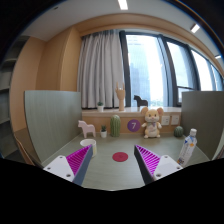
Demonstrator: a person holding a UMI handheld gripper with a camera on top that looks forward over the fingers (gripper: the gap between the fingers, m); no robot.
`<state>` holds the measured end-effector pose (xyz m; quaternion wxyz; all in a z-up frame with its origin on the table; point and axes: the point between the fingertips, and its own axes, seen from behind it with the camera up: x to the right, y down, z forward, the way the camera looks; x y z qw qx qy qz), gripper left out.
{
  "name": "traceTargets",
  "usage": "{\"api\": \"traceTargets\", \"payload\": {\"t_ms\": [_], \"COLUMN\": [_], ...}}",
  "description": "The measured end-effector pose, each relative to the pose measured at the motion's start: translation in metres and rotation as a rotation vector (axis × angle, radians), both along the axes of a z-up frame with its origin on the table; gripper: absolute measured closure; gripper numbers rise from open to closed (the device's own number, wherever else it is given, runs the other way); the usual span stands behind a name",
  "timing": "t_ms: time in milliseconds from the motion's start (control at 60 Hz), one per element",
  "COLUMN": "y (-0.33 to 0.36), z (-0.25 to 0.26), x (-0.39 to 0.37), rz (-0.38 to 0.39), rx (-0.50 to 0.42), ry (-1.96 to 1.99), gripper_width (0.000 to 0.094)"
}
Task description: Pour water
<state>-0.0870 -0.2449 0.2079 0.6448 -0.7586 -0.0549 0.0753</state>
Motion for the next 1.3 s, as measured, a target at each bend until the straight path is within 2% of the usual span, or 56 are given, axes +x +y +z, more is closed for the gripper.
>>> {"api": "traceTargets", "payload": {"t_ms": [167,250,500,650,833,1050,1150,1233,1300], "y": [-0.001,-0.002,-0.007,0.001,0.039,0.087,0.102,0.108,0.113], "z": [-0.033,-0.06,-0.106,-0.108,-0.095,-0.076,-0.078,-0.081,-0.081], "x": [0.024,0.058,0.194,0.254,0.299,0.319,0.318,0.318,0.318], "rz": [0.001,-0.028,-0.275,-0.365,-0.4,-0.397,-0.374,-0.388,-0.385], "rx": [-0.011,-0.03,-0.066,-0.064,-0.033,0.03,0.024,0.038,0.053], "ry": [0.029,0.03,0.021,0.036,-0.012,-0.037,-0.004,-0.001,-0.023], "gripper_width": [0.0081,0.0079,0.0091,0.0087,0.0086,0.0085,0.0176,0.0394,0.0415]}}
